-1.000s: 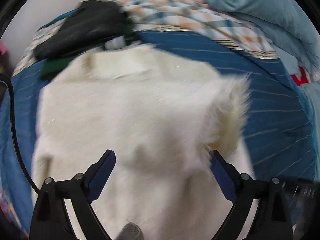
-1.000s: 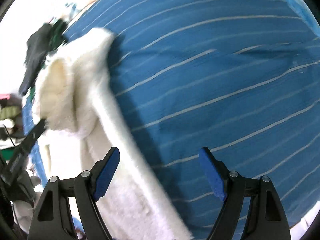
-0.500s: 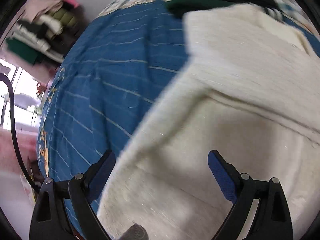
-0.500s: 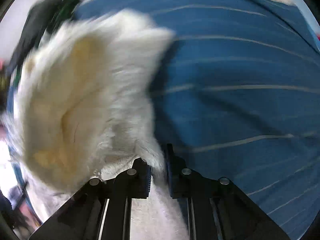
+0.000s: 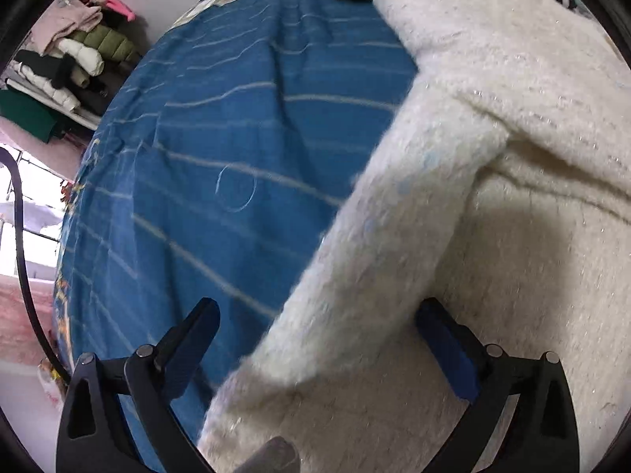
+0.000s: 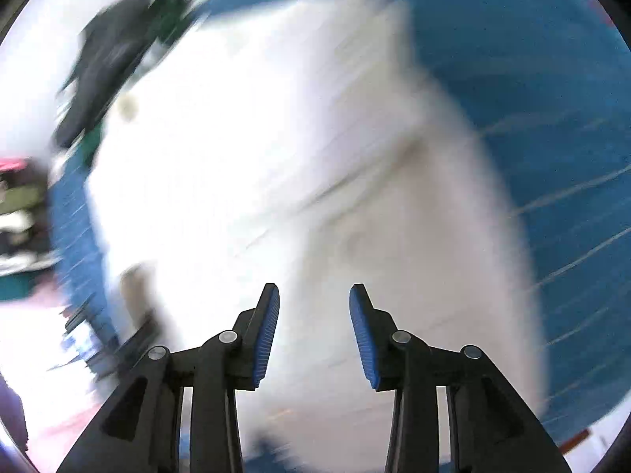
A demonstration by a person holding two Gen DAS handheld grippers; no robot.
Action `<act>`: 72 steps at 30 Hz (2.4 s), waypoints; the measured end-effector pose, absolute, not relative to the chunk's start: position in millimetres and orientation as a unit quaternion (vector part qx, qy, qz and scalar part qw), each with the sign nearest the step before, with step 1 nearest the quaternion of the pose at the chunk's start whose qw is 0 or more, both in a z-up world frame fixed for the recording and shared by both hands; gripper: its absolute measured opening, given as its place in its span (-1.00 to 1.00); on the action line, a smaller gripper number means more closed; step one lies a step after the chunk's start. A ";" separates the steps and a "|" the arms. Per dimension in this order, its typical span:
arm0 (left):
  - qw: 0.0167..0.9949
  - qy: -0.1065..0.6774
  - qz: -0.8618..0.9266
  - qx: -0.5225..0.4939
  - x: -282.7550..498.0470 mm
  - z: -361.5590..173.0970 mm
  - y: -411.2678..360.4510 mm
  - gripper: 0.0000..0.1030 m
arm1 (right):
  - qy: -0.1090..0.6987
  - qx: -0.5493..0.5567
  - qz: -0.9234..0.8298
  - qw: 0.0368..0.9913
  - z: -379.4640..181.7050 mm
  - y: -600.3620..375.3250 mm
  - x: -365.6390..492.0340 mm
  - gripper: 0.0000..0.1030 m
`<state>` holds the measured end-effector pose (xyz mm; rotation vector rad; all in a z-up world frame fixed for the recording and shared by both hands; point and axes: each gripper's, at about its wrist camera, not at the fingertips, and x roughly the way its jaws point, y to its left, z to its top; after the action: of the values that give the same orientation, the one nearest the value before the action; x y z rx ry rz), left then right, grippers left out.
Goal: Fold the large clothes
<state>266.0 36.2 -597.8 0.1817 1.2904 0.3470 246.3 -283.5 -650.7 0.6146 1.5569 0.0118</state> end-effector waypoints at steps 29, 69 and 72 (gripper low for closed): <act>0.791 0.587 0.147 0.089 271.5 -538.8 33.5 1.00 | 0.757 0.208 0.020 0.619 -688.1 -96.9 251.7 -0.11; 0.776 0.604 0.149 0.098 221.0 -591.5 35.5 1.00 | 0.774 0.180 0.019 0.606 -634.0 -6.4 189.7 -0.22; 0.758 0.630 0.153 0.070 236.0 -595.7 41.2 1.00 | 0.749 0.194 -0.022 0.633 -603.7 -46.9 194.1 -0.21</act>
<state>236.0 41.2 -595.7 0.1524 1.3718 0.3338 194.1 -46.9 -603.7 0.4427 1.7145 -0.0505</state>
